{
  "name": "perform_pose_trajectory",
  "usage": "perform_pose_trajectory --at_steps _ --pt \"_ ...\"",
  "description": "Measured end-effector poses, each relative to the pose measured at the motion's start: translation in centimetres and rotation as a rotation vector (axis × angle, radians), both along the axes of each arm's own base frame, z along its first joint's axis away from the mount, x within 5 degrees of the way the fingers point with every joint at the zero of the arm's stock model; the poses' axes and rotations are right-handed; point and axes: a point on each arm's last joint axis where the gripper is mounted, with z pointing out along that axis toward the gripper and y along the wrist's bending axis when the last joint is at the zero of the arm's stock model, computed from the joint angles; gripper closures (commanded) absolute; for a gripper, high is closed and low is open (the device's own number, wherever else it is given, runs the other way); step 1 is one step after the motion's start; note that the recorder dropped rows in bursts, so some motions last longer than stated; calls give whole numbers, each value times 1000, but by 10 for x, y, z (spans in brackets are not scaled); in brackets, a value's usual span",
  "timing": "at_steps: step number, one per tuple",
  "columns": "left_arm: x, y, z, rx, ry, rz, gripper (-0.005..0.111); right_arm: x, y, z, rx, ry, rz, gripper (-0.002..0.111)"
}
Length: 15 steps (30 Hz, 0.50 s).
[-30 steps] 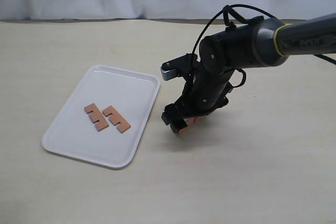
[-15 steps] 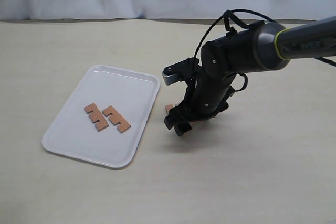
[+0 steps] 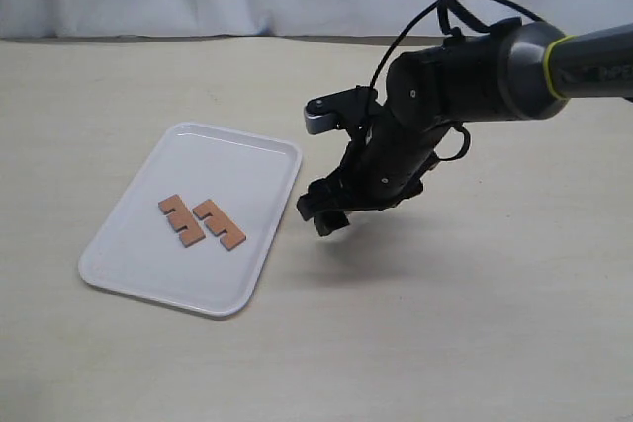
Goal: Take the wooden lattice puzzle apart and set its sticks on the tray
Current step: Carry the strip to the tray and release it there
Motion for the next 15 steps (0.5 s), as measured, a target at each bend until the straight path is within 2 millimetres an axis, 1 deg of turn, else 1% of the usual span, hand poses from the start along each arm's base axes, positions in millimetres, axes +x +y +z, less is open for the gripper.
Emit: perform_pose_trajectory --at_steps 3,5,7,9,11,15 --pt "0 0 0 0 0 0 107 1 10 3 109 -25 44 104" --pt "0 0 0 0 0 0 107 5 18 7 188 -73 66 104" --pt "0 0 0 0 0 0 107 10 24 11 270 -133 52 104" --pt "0 0 0 0 0 0 107 16 28 16 354 -196 -9 104" --pt "0 0 0 0 0 0 107 22 30 21 402 -254 -61 104" --pt "0 0 0 0 0 0 107 27 32 25 434 -330 -46 104"
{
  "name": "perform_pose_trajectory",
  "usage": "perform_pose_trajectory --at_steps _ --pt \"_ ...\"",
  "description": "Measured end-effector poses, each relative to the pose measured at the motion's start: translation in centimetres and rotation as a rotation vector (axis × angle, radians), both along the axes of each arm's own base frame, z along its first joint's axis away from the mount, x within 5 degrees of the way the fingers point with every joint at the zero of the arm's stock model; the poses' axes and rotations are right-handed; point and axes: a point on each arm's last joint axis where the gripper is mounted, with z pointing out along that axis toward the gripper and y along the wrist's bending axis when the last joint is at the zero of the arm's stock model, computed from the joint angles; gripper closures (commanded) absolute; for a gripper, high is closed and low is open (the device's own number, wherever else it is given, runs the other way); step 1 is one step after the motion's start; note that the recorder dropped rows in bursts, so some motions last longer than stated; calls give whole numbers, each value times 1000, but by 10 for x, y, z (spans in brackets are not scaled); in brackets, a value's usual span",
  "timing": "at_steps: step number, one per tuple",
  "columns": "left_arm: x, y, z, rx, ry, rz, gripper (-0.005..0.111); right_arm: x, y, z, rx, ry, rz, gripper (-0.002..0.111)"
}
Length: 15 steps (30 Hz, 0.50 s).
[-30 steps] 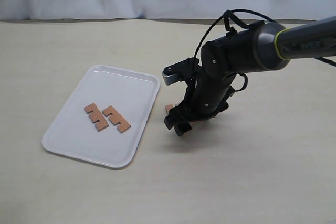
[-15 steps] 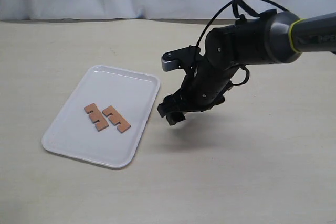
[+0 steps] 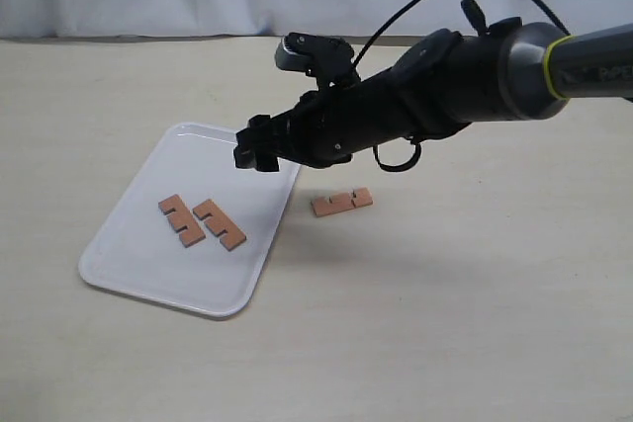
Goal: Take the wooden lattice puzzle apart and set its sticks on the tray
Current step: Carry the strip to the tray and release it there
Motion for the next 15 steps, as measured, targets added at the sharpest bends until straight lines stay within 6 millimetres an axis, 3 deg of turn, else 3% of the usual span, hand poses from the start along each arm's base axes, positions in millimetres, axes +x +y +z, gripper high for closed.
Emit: perform_pose_trajectory --at_steps 10,15 --pt "0 0 0 0 0 0 107 5 8 8 50 -157 105 104" --pt "0 0 0 0 0 0 107 8 15 -8 101 -187 162 98"
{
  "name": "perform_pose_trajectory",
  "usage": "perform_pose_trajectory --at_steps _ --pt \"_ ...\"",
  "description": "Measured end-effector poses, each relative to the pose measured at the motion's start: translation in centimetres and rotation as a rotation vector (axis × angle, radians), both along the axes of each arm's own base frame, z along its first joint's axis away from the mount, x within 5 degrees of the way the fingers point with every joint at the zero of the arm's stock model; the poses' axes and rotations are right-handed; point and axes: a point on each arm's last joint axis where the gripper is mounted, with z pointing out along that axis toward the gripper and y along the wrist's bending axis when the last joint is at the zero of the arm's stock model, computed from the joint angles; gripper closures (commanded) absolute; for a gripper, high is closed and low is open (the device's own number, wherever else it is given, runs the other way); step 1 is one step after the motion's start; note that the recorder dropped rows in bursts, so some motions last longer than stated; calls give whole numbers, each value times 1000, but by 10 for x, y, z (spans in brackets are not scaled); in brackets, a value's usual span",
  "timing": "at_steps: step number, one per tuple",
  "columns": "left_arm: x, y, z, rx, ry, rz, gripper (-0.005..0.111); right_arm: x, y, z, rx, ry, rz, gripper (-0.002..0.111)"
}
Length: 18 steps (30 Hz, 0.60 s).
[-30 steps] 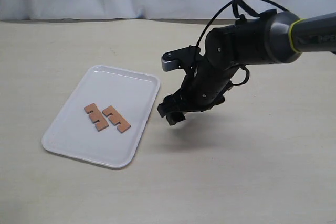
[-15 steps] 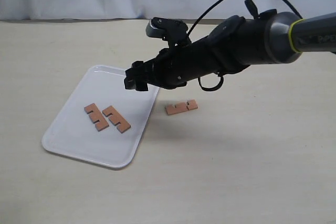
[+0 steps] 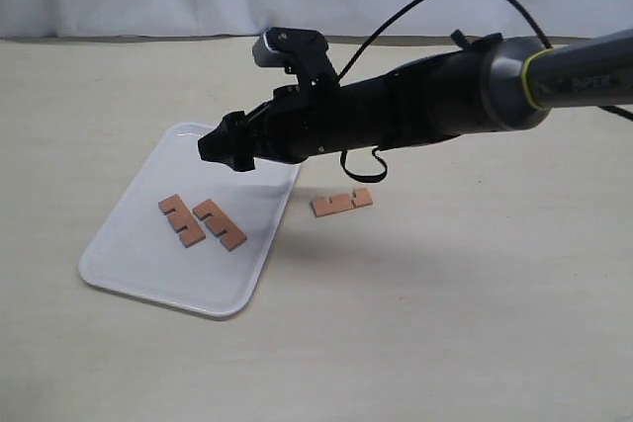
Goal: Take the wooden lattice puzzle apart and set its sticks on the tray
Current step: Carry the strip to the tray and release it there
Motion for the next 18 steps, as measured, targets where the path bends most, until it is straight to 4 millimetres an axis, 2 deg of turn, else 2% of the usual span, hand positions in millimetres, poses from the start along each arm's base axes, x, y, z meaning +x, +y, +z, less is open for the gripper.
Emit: perform_pose_trajectory --at_steps 5,8,13,18 --pt "0 0 0 0 0 0 107 5 2 -24 -10 33 7 73" --pt "0 0 0 0 0 0 107 6 2 -31 -4 53 6 59" --pt "0 0 0 0 0 0 107 5 4 -32 38 84 0 49" --pt "0 0 0 0 0 0 107 3 9 -28 90 88 54 30"
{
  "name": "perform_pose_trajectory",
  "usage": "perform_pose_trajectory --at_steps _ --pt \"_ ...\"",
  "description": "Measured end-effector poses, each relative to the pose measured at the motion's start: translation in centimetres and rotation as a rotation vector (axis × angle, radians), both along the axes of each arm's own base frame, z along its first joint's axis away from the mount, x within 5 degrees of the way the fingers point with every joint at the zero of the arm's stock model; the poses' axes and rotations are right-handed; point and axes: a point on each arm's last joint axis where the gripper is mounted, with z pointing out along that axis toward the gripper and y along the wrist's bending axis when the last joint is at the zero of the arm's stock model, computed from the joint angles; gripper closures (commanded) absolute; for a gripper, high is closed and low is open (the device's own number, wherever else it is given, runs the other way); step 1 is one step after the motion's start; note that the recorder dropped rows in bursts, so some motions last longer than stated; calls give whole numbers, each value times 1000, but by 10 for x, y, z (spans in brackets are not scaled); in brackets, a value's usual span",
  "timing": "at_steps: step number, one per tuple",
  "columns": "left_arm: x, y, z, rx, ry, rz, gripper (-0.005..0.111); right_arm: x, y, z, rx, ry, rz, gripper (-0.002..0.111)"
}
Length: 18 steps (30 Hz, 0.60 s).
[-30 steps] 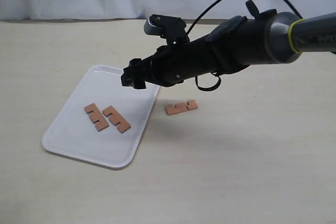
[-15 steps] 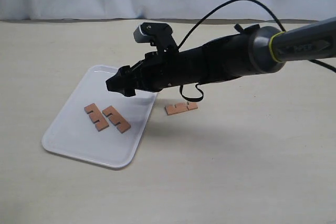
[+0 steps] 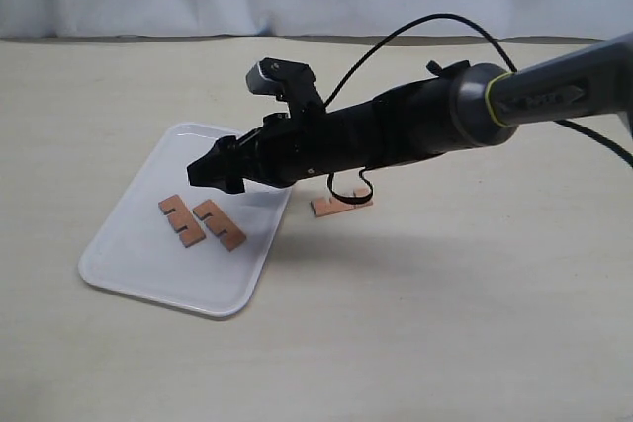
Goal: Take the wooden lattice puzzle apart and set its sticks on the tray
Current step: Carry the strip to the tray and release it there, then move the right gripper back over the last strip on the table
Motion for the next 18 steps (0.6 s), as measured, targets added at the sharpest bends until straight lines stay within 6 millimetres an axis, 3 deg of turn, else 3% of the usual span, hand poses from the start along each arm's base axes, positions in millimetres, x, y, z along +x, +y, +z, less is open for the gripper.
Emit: perform_pose_trajectory --at_steps 8,18 --pt "0 0 0 0 0 0 107 -3 2 1 49 113 -10 2" --pt "0 0 0 0 0 0 107 -13 11 8 90 130 166 1"
